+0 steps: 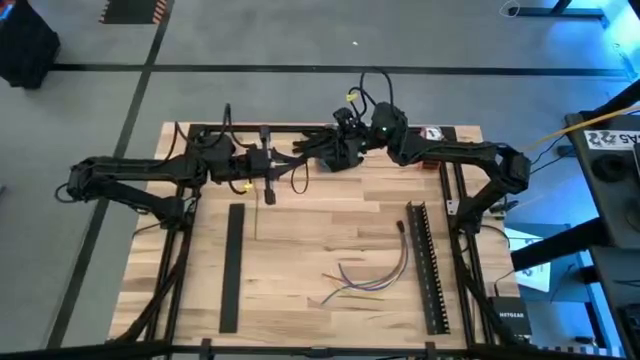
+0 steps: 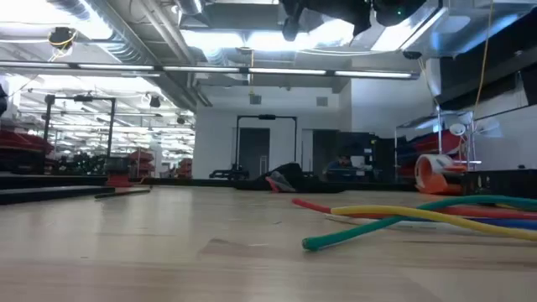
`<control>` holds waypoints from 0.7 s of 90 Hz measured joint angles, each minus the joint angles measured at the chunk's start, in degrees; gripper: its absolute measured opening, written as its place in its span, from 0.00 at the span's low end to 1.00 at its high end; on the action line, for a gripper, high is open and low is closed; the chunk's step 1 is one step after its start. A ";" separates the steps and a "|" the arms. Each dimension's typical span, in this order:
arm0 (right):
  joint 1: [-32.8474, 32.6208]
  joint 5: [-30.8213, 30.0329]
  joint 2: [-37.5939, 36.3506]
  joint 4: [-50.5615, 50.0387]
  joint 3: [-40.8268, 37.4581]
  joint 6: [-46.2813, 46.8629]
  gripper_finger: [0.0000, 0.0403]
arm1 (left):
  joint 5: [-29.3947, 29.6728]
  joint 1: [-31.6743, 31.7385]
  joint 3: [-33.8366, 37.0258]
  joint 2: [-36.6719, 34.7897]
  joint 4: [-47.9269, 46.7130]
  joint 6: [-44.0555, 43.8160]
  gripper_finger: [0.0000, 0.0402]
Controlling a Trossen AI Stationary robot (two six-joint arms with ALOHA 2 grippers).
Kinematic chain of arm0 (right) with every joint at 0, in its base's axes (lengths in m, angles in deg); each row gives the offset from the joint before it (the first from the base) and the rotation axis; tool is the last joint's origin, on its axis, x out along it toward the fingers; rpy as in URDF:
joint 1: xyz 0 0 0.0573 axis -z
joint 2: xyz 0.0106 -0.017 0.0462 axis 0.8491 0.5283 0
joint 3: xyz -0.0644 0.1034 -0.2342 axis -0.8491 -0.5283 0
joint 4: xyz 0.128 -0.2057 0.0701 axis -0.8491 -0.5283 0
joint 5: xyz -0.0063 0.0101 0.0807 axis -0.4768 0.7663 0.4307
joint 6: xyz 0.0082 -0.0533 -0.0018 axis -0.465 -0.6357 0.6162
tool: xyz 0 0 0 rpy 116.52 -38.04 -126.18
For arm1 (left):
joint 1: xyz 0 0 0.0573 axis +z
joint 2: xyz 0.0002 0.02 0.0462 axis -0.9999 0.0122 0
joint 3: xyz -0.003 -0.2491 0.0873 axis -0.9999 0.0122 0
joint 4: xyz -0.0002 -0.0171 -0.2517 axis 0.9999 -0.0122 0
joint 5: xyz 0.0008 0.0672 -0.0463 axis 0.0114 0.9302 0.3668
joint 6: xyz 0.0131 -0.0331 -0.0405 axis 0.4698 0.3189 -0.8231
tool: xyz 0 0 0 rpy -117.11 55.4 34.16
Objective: Ziptie cables
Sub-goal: Insert the right black zip tie into the locking head
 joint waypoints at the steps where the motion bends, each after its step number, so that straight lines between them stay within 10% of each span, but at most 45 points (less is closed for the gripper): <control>1: -0.03 0.05 0.01 0.39 -0.01 0.15 0.24 | 0.00 0.00 0.00 0.05 -0.01 0.00 0.00; 63: 0.90 0.92 -0.71 1.86 -0.09 -5.62 0.01 | 0.28 -0.11 -0.17 0.22 -3.04 0.44 0.00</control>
